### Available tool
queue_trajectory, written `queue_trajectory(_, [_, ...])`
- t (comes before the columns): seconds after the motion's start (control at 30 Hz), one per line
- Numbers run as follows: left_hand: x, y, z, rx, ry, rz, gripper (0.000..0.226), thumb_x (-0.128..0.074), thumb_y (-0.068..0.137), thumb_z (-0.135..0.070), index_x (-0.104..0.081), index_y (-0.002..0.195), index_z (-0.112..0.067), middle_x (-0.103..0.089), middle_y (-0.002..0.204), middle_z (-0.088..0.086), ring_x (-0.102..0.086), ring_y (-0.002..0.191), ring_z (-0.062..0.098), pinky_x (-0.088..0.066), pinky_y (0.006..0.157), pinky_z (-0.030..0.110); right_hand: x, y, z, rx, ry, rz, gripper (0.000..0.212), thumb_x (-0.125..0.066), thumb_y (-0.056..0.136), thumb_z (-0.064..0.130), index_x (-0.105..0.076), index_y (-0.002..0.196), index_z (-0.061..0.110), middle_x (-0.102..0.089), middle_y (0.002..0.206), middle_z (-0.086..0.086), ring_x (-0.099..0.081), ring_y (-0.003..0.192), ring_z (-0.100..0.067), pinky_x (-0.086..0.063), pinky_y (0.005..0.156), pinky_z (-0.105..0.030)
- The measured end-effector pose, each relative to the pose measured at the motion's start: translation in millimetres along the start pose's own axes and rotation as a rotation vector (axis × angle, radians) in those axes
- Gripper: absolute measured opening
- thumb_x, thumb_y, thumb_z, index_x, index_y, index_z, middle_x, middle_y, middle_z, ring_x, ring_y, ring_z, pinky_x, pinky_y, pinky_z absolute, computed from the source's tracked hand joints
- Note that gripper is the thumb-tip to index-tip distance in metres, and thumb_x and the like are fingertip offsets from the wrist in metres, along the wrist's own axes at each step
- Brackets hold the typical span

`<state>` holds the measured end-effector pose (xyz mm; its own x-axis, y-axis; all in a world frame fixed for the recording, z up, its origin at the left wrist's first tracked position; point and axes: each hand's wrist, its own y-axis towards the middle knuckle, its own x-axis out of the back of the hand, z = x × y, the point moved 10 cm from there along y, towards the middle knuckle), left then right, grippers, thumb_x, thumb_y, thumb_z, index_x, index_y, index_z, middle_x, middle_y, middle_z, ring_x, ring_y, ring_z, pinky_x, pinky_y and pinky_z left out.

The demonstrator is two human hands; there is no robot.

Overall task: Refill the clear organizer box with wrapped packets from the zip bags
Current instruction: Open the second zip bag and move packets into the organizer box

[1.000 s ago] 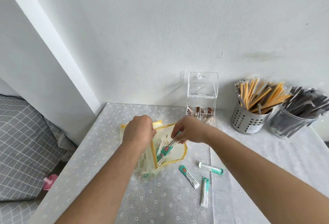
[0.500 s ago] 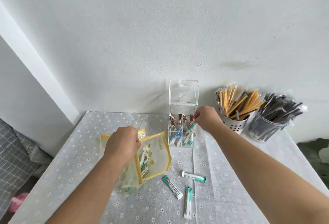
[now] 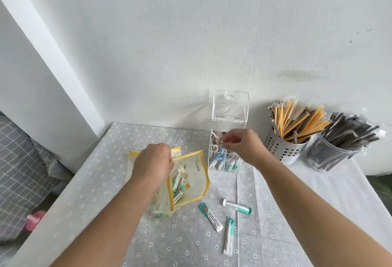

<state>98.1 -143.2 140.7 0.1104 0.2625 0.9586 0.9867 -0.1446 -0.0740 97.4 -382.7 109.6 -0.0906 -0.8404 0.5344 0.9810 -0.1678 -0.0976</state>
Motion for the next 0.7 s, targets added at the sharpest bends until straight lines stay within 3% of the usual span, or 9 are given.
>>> queue_trajectory(0.1, [3.7,-3.5,-0.5,0.007,-0.022,-0.013,0.01,-0.063,0.086,-0.016,-0.07,0.083,-0.008,-0.07,0.08,0.009,-0.064,0.071,0.027,-0.042,0.058,0.027,-33.4,-32.9,29.9,0.062,0.182,0.16,0.013,-0.073,0.078,0.002,-0.073,0.087,0.012,-0.073,0.085,-0.01,-0.065,0.076,-0.015,-0.056,0.08,-0.032])
queue_trajectory(0.17, [5.3,-5.1,-1.4,0.001,-0.037,-0.019,0.01,-0.064,0.086,-0.017,-0.07,0.085,-0.009,-0.07,0.081,0.009,-0.062,0.07,0.026,-0.042,0.059,0.027,-65.7,-47.9,46.3,0.126,0.136,0.269,0.014,-0.071,0.079,0.001,-0.073,0.085,0.014,-0.072,0.084,-0.012,-0.064,0.075,-0.013,-0.054,0.077,-0.026])
queue_trajectory(0.23, [6.7,-7.6,-0.8,-0.005,-0.052,-0.025,0.01,-0.066,0.086,-0.02,-0.07,0.085,-0.011,-0.07,0.084,0.008,-0.059,0.07,0.025,-0.04,0.061,0.025,-106.6,-55.4,56.4,0.206,-0.06,0.375,0.015,-0.067,0.082,0.002,-0.074,0.092,0.012,-0.073,0.091,-0.011,-0.065,0.078,-0.012,-0.053,0.076,-0.018])
queue_trajectory(0.37, [6.4,-15.3,2.9,-0.026,-0.091,-0.017,0.01,-0.068,0.085,-0.021,-0.072,0.079,-0.013,-0.067,0.077,0.003,-0.052,0.064,0.017,-0.037,0.061,0.023,-182.9,-50.9,39.6,0.286,-0.596,0.59,0.03,-0.059,0.087,0.007,-0.065,0.117,0.01,-0.065,0.12,-0.01,-0.058,0.112,-0.025,-0.045,0.095,-0.03])
queue_trajectory(0.47, [8.3,-20.6,3.3,-0.051,-0.101,-0.011,0.011,-0.069,0.085,-0.02,-0.072,0.079,-0.012,-0.059,0.07,-0.003,-0.052,0.062,0.014,-0.037,0.061,0.022,-215.5,-41.8,16.7,0.274,-0.872,0.696,0.041,-0.054,0.088,0.0,-0.055,0.128,0.007,-0.056,0.13,-0.013,-0.053,0.119,-0.03,-0.044,0.096,-0.035])
queue_trajectory(0.7, [-0.7,-19.5,2.8,-0.081,-0.072,0.032,0.012,-0.065,0.086,-0.021,-0.072,0.081,-0.013,-0.072,0.084,0.002,-0.066,0.08,0.019,-0.042,0.063,0.023,-235.5,-35.3,12.2,0.364,-1.162,0.655,0.027,-0.045,0.092,-0.003,-0.053,0.115,0.008,-0.057,0.126,-0.011,-0.054,0.119,-0.029,-0.045,0.092,-0.032])
